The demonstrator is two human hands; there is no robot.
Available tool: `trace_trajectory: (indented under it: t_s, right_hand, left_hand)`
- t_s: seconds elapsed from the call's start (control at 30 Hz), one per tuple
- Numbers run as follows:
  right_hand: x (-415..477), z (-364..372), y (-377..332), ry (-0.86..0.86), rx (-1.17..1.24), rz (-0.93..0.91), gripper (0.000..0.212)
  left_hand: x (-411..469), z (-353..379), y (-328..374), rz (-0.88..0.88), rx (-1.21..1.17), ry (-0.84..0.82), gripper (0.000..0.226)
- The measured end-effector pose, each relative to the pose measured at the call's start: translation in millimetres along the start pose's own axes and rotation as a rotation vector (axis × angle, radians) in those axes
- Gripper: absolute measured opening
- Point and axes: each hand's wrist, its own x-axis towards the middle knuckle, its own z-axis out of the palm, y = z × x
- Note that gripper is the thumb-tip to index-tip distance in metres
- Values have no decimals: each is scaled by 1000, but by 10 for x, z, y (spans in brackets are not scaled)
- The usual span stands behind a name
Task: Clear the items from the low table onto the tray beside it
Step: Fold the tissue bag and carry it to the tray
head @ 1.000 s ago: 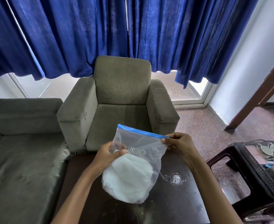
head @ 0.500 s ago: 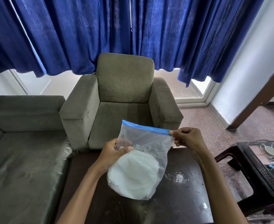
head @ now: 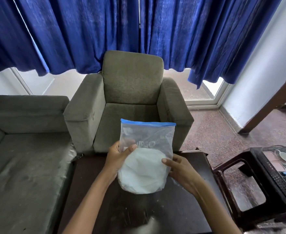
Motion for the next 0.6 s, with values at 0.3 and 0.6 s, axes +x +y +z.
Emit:
trace_trajectory:
  t_s: [0.3, 0.6]
  right_hand:
    - [104, 3, -80, 161, 80, -134, 26]
    - [88, 84, -121, 322, -129, -357, 53]
  left_hand:
    - [-8, -136, -122, -51, -68, -185, 107]
    - [2, -209, -31, 168, 218, -145, 88]
